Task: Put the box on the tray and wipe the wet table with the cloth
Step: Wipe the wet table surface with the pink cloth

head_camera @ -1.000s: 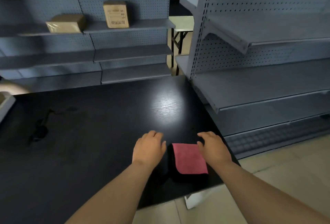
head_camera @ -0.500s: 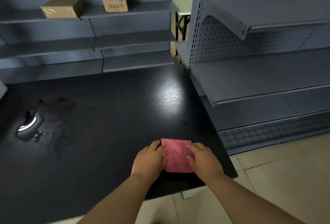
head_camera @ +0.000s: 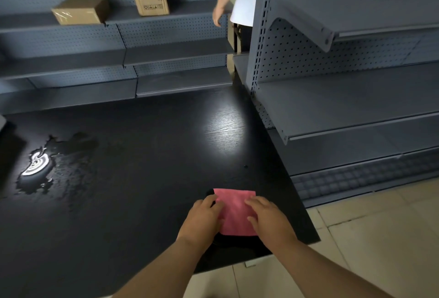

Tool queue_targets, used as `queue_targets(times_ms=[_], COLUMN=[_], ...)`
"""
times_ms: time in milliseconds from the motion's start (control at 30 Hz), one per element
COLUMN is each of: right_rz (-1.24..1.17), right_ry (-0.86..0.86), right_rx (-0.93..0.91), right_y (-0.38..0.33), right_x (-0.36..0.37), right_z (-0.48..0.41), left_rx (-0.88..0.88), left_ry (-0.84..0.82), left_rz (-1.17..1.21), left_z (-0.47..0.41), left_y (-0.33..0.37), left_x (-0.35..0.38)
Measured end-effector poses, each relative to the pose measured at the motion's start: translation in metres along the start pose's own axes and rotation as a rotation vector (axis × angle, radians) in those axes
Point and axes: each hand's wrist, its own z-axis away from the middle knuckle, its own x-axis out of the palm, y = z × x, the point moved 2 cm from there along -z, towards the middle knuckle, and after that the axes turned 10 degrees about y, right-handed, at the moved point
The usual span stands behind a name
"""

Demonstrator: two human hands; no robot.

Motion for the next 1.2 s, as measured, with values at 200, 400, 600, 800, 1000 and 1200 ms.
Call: queue_targets(times_ms=[200, 400, 600, 800, 1000, 1200], right_rz=[-0.041, -0.070, -0.090, -0.127, -0.283, -0.311], right_ry=[-0.003, -0.030, -0.033, 0.023, 0.105, 0.178], right_rx=[0.029, 0.099, 0.151, 0.139, 0.069, 0.018], right_y=[-0.001, -0.005, -0.011, -0.028, -0.060, -0.116], right_x=[0.004, 0.005, 0.002, -0.010, -0.031, -0.042], right_z=[-0.002, -0.006, -0.009, -0.017, -0.029, -0.040], left_rx=[-0.011, -0.018, 0.074, -0.068, -0.057, -0.107], left_ry=[0.037, 0.066, 0.171, 0.180, 0.315, 0.417], left_rz=[0.072, 0.208, 0.165, 0.220, 0.169, 0.119], left_z=[-0.003, -0.007, -0.011, -0.007, -0.002, 0.014], left_y=[-0.001, -0.002, -0.003, -0.010, -0.028, -0.062], left_x=[0.003, 0.011, 0.004, -0.019, -0.061, -0.103])
